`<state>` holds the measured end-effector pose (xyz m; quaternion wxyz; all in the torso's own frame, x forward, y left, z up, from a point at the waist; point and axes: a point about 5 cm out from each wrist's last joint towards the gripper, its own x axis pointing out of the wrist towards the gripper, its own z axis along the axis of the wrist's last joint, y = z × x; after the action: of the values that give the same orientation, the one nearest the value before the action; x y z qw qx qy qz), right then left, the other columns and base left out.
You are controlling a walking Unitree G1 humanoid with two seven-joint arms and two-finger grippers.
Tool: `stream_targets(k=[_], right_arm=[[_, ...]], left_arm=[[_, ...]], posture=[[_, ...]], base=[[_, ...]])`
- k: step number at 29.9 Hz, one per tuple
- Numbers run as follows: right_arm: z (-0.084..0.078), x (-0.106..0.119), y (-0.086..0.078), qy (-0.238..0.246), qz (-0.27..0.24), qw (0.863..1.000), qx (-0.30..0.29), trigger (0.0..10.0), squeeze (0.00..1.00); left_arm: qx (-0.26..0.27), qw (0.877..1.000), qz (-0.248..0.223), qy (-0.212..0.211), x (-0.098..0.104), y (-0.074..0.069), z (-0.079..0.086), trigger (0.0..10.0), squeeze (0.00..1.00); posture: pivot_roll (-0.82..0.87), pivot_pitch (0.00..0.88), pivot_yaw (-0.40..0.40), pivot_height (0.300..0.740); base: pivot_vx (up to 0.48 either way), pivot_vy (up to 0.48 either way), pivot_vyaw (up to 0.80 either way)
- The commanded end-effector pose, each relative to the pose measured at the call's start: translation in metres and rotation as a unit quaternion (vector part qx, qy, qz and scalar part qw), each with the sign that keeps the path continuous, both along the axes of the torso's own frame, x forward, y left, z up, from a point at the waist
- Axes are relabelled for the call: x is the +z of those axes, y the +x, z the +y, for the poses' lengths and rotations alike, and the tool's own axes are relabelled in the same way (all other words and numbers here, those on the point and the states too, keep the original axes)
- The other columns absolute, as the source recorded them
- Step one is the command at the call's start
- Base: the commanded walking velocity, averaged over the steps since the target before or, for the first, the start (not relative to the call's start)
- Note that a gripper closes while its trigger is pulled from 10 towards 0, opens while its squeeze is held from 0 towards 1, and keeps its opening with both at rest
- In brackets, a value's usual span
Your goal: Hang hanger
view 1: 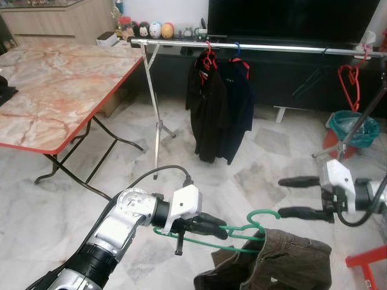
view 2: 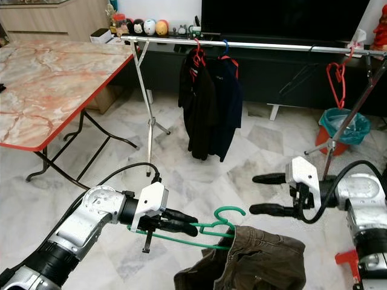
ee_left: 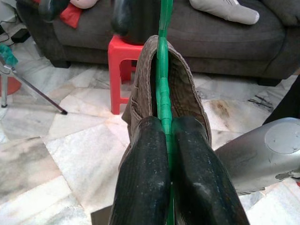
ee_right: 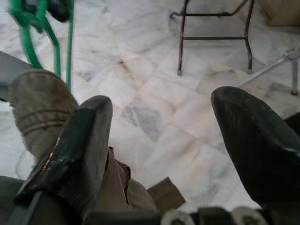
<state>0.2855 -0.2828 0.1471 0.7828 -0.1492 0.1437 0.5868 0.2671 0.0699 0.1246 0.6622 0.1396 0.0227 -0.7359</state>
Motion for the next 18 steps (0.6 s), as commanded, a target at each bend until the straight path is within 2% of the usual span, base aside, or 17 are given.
stream_targets(k=[1,4,5,7,10,11,13,15,17,18], right_arm=[[-0.002,0.007,-0.001,-0.002,-0.006,1.0,0.009,10.0,0.0],[-0.003,0.008,-0.003,0.001,-0.004,1.0,0.011,10.0,0.0],[-0.004,0.009,-0.004,0.008,-0.006,1.0,0.008,10.0,1.0],[-0.002,0.015,-0.005,0.033,-0.01,0.999,0.007,10.0,1.0],[0.001,0.015,-0.01,0.034,-0.008,0.999,0.023,10.0,0.98],[0.002,0.015,-0.013,0.032,-0.009,0.999,0.032,10.0,0.04],[0.004,0.015,-0.016,0.036,-0.007,0.999,0.039,10.0,0.0],[0.008,0.013,-0.023,0.032,-0.002,0.998,0.06,10.0,0.0],[0.008,0.013,-0.023,0.032,-0.002,0.998,0.06,10.0,0.0],[0.013,0.007,-0.031,0.013,0.012,0.996,0.085,10.0,0.0]], left_arm=[[-0.003,1.0,-0.004,-0.016,0.004,0.0,0.0,10.0,0.0],[-0.001,1.0,-0.003,-0.013,0.002,0.0,0.0,10.0,0.0],[0.0,1.0,-0.002,-0.012,0.002,0.0,0.0,10.0,0.0],[0.001,1.0,-0.001,-0.012,0.001,0.0,0.0,10.0,0.0],[0.002,1.0,0.0,-0.01,0.0,0.0,0.001,10.0,0.0],[0.003,1.0,0.0,-0.01,0.0,0.001,0.001,10.0,0.0],[0.003,1.0,-0.001,-0.009,-0.001,0.001,0.002,10.0,0.0],[0.005,1.0,-0.001,-0.007,-0.001,0.001,0.002,10.0,0.0],[0.005,1.0,-0.001,-0.007,-0.001,0.001,0.002,10.0,0.0],[0.006,1.0,-0.001,-0.007,-0.001,0.002,0.003,10.0,0.0]], posture=[[0.05,0.0,-0.011,0.74],[0.05,0.0,-0.011,0.74],[0.05,0.0,-0.014,0.74],[0.05,0.0,-0.014,0.74],[0.05,0.0,-0.014,0.74],[0.05,0.0,-0.015,0.74],[0.05,0.0,-0.016,0.74],[0.05,0.0,-0.016,0.74],[0.05,0.0,-0.016,0.74],[0.05,0.0,-0.018,0.74]], base=[[0.0,0.0,0.0],[0.0,0.0,0.0],[0.0,0.0,0.0],[0.0,0.0,0.0],[0.0,0.0,0.0],[0.0,0.0,0.0],[0.0,0.0,0.0],[0.0,0.0,0.0],[0.0,0.0,0.0],[0.0,0.0,0.0]])
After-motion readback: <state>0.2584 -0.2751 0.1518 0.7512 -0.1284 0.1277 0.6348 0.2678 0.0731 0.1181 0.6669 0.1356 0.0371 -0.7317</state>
